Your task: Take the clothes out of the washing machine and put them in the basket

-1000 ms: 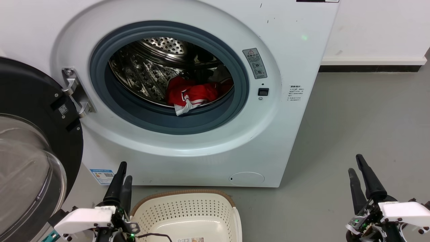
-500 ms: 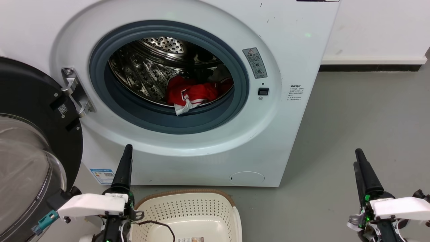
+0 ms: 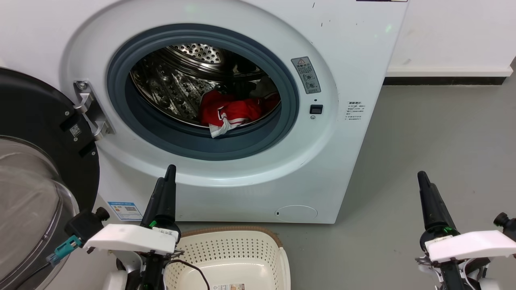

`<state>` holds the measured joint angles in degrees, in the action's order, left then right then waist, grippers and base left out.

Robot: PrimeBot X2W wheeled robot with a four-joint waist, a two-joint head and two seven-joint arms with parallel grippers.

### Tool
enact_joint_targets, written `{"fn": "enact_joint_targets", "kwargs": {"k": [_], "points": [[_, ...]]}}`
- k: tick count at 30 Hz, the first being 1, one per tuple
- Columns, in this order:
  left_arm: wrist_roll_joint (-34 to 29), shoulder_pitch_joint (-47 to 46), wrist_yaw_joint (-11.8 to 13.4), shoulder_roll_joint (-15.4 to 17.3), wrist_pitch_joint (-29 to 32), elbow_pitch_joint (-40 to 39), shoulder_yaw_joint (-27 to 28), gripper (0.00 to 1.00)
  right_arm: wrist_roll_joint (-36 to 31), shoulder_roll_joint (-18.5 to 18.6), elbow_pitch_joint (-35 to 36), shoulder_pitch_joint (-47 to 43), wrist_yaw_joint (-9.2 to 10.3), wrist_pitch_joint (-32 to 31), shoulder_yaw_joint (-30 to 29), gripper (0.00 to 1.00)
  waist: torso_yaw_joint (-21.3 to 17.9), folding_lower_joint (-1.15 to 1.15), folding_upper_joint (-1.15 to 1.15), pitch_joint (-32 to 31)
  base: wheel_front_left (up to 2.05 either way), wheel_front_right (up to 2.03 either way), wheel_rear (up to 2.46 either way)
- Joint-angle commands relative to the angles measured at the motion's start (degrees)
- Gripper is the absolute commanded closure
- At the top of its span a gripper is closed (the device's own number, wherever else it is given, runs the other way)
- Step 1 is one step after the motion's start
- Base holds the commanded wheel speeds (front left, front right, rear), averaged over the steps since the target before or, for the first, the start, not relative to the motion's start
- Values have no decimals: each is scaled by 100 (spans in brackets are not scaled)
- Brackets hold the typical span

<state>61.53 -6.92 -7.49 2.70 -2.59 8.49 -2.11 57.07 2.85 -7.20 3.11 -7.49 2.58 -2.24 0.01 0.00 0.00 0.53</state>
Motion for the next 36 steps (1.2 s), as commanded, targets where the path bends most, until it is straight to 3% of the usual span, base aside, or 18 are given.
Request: {"fn": "enact_joint_targets", "kwargs": {"k": [1, 4, 21, 36], "points": [[-247, -155, 0, 15, -61, -113, -53, 0, -276, 10, 136, 17, 0, 65, 21, 0, 3, 0, 0, -2, 0, 0, 0], [-849, -154, 0, 16, -182, -109, -139, 0, -986, 9, 173, -24, 0, 183, 81, 0, 9, 0, 0, -7, 0, 0, 0], [-2255, -213, 13, 18, -480, -29, -294, 0, -2466, 8, 167, -58, 0, 480, 161, 0, 12, 0, 0, -9, 0, 0, 0], [-3121, -242, 87, 20, -692, 17, -392, 0, -3510, 8, 35, -75, 0, 694, 221, 0, 19, 0, 0, -15, 0, 0, 0]]}}
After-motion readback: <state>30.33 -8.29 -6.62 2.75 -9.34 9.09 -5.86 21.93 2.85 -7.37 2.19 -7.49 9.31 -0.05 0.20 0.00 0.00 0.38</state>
